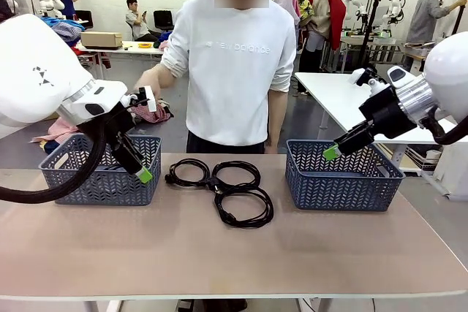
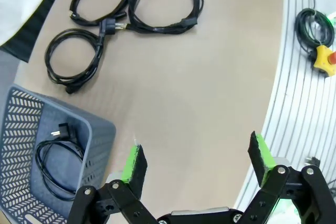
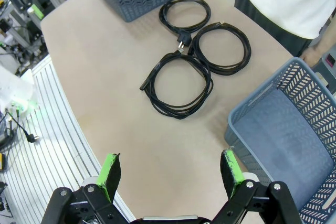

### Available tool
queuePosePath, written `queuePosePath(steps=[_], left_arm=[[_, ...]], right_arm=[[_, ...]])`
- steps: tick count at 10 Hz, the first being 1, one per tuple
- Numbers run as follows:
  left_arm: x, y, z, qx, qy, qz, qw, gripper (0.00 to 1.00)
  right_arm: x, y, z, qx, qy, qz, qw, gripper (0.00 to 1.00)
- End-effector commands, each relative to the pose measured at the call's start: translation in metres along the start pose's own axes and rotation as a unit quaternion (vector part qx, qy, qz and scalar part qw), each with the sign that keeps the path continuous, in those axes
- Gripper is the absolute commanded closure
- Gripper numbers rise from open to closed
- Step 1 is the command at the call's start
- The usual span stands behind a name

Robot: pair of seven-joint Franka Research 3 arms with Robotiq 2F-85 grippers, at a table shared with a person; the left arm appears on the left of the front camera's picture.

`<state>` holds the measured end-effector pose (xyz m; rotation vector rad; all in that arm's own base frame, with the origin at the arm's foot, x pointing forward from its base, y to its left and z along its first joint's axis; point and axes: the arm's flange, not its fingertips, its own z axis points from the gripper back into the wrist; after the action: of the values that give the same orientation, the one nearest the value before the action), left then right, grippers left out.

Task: Organize the cables according to human instructions.
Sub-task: Pick up a bundle of cables and place it in the basket indicated by the human.

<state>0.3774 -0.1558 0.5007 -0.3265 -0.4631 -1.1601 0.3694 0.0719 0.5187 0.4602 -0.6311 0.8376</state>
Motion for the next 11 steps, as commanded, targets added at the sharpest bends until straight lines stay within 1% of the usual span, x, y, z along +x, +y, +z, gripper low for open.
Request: queuePosePath(steps=[1,11], left_arm=[[-0.0006,-0.0003,0.0019,0.001,-0.003,0.002,1.000,0.00],[-0.0006,-0.0003,0.0019,0.001,-0.003,0.002,1.000,0.00]], right_arm=[[-0.0008,-0.0028,-0.0022,0.010,-0.013,0.008,1.000,0.00],[-0.0008,-0.0028,-0.0022,0.010,-0.013,0.008,1.000,0.00]])
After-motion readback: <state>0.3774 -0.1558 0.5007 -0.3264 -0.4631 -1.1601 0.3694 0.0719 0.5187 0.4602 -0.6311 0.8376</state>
